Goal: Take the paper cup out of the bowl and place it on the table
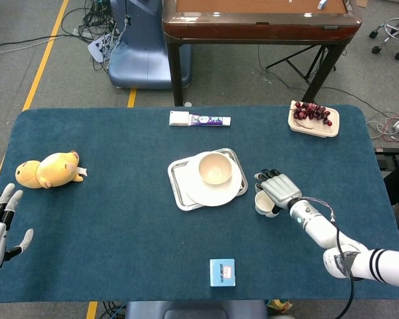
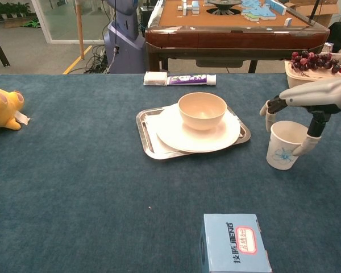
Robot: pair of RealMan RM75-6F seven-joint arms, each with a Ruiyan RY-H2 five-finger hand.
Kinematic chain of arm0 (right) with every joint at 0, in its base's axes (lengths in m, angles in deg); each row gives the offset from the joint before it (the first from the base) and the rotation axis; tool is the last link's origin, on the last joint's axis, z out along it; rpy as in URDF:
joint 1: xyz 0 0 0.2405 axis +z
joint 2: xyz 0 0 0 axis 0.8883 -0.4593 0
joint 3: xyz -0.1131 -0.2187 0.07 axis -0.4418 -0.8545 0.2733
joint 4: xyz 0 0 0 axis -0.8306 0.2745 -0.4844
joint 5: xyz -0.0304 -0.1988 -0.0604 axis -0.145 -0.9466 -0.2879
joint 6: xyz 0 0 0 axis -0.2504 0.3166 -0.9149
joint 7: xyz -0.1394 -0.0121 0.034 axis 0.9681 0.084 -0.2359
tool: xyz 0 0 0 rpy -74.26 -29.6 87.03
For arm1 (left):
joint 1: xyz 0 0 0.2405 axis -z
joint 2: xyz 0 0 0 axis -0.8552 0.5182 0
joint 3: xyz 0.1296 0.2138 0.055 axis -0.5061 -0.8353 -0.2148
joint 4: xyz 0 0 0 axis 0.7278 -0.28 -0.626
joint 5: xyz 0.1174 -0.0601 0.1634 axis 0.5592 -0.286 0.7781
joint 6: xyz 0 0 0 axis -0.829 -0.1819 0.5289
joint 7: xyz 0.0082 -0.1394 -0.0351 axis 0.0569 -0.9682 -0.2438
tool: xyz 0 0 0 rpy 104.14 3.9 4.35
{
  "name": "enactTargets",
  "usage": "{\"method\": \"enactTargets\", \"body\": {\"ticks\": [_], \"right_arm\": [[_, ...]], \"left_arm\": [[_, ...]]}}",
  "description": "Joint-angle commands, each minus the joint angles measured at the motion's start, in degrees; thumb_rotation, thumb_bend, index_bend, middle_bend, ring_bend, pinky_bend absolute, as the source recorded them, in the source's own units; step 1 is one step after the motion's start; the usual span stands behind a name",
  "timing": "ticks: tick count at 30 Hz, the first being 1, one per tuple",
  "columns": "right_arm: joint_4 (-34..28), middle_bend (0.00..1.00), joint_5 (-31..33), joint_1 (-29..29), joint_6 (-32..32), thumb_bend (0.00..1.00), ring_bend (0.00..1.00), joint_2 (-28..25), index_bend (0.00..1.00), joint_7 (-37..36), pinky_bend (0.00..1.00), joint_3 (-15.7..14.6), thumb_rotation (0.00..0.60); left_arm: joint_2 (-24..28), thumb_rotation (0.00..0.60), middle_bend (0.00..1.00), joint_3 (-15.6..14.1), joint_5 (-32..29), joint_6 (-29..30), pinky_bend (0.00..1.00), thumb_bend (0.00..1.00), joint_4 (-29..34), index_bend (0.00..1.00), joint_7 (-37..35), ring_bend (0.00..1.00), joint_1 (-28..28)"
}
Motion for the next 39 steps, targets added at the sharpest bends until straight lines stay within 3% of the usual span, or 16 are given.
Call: {"method": "enactTargets", "body": {"ticks": [1, 6, 15, 20, 25, 29, 35, 39], "right_arm": [[-0.3, 0.09, 0.4, 0.1, -0.6, 0.19, 0.0, -0.5, 0.2, 0.3, 0.08, 0.0, 0.6], [-1.5, 0.07, 0.9, -0.1, -0.9, 0.18, 0.0, -1.6, 0.09, 0.0, 0.08, 0.5, 0.6], [-9.2, 0.06, -0.2, 0.1, 0.5, 0.17, 0.0, -8.3, 0.09, 0.0, 0.08, 2.3, 0.6], [-15.9, 0.06, -1.0, -0.9, 4.6, 0.17, 0.0, -13.3, 0.09, 1.4, 0.08, 2.8, 0.6], [-22.1, 0.07, -6.9, -6.3, 16.4, 0.19, 0.0, -18.0, 0.09, 3.5, 0.08, 3.0, 0.6], [-23.7, 0.08, -13.0, -13.2, 28.8, 0.19, 0.0, -18.0, 0.11, 6.6, 0.08, 2.0, 0.6], [-18.4, 0.09, -20.3, -24.2, 42.6, 0.19, 0.0, -12.9, 0.11, 6.8, 0.08, -0.3, 0.6], [-14.9, 0.09, -22.3, -27.9, 46.4, 0.19, 0.0, -10.5, 0.11, 6.2, 0.08, -0.6, 0.6]], "left_arm": [[0.0, 0.6, 0.0, 0.2, -0.2, 0.1, 0.0, 0.32, -0.1, 0.0, 0.1, 0.0, 0.0], [-0.1, 0.6, 0.0, 0.2, -0.4, 0.1, 0.0, 0.32, -0.1, 0.0, 0.1, 0.0, 0.0], [-0.2, 0.6, 0.0, 0.5, -1.5, -1.3, 0.0, 0.32, -0.4, 0.0, 0.1, 0.0, 0.5], [-0.3, 0.6, 0.0, 0.4, -1.0, -0.9, 0.0, 0.32, -0.2, 0.0, 0.5, 0.0, 0.4], [-0.1, 0.6, 0.0, 0.3, -1.2, -1.2, 0.0, 0.32, 0.1, 0.0, 0.4, 0.0, 0.4], [0.0, 0.6, 0.0, 0.2, -1.7, -1.9, 0.0, 0.32, 0.4, 0.0, 0.8, 0.0, 0.5], [0.1, 0.6, 0.0, 0.0, -1.9, -2.8, 0.0, 0.32, 0.6, 0.0, 0.9, 0.0, 0.9], [0.1, 0.6, 0.0, 0.1, -2.1, -3.0, 0.0, 0.32, 0.6, 0.0, 1.0, 0.0, 1.0]]}}
